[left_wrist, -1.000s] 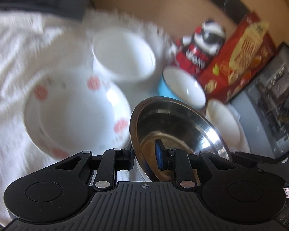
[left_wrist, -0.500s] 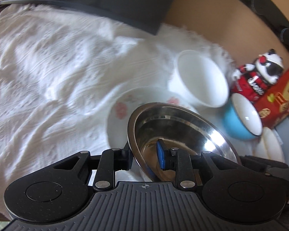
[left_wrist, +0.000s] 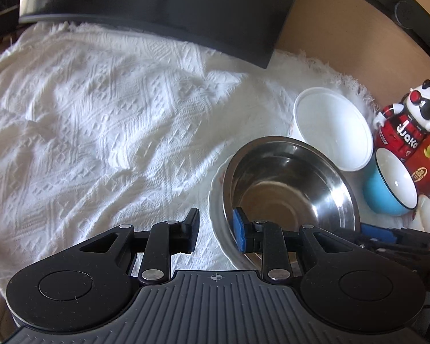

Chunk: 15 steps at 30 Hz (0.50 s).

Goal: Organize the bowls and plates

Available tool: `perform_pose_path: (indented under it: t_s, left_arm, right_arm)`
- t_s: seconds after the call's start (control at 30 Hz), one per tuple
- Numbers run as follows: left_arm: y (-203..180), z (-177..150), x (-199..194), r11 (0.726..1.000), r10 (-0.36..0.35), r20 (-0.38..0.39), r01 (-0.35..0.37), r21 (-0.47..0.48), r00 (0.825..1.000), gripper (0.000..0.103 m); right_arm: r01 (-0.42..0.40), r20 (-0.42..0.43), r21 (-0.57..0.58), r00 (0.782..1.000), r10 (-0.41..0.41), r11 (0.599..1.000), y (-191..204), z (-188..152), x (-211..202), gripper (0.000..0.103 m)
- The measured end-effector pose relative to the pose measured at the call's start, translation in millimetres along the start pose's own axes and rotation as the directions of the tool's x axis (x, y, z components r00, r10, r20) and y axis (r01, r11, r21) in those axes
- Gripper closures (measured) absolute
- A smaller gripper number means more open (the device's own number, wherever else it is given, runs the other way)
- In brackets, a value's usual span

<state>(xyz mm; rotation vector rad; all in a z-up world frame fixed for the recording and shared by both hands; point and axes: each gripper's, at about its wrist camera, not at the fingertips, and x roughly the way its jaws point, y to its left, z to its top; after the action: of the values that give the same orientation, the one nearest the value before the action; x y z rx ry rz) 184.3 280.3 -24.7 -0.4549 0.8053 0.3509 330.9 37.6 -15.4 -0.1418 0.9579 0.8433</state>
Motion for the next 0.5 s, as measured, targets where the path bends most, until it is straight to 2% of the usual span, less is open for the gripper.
perform_pose_path:
  t_s: [0.13, 0.23, 0.3, 0.5]
  left_arm:
    - [6, 6, 12, 1.0, -0.021, -0.013, 0.021, -0.023, 1.0, 0.074]
    - [7, 12, 25, 1.0, -0.012, -0.034, 0.012, -0.008, 0.999, 0.067]
    - [8, 16, 34, 1.0, -0.018, -0.06, 0.018, -0.002, 0.998, 0.068]
    - [16, 24, 63, 0.997, -0.072, -0.124, 0.068, -0.041, 0.99, 0.065]
  right_arm:
    - [0.032, 0.036, 0.022, 0.999, -0.033, 0.999, -5, 2, -2, 0.057]
    - [0.047, 0.03, 0.038, 0.998, -0.048, 0.998, -10, 7, 2, 0.056]
    - [0.052, 0.021, 0.056, 0.998, -0.053, 0.997, -13, 9, 7, 0.054]
    - [0.011, -0.037, 0.171, 0.999, -0.005, 0.985, -27, 19, 32, 0.047]
